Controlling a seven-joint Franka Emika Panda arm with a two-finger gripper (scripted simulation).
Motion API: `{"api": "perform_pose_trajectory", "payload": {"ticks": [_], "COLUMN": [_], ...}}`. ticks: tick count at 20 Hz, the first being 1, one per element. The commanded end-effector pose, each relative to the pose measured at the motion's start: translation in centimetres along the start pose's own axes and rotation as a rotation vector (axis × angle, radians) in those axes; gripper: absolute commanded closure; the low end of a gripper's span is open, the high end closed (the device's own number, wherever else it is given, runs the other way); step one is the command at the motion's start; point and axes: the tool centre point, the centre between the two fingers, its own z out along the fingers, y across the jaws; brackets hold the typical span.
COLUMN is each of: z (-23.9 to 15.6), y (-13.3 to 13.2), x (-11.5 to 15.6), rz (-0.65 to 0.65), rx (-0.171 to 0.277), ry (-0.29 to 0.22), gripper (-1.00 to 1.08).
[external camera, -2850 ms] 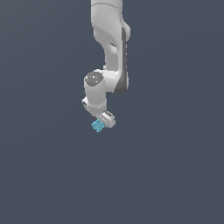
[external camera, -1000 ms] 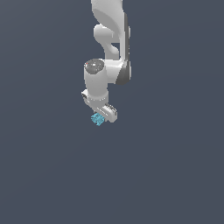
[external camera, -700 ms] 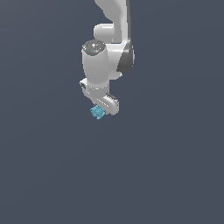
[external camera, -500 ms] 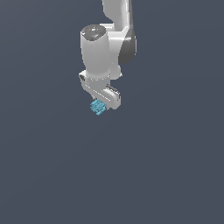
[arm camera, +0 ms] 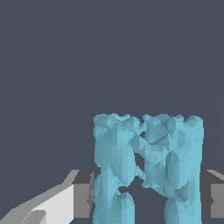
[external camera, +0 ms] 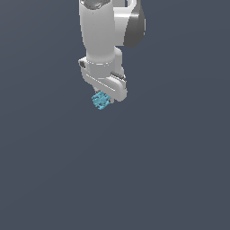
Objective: Pick up the object and move it to a goal position.
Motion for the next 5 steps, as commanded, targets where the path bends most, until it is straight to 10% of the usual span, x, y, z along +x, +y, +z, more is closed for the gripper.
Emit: {"api": "perform_pose_trajectory", "payload": {"ticks": [1,5], "z": [-0.75,-1.15], "y": [-0.11,-0.20], "x": [-0.02,0.00], "rz": [0.000,0.000], "rx": [-0.001,0.000], "ry": [-0.001,-0.001], "gripper": [1.08,1.08]}}
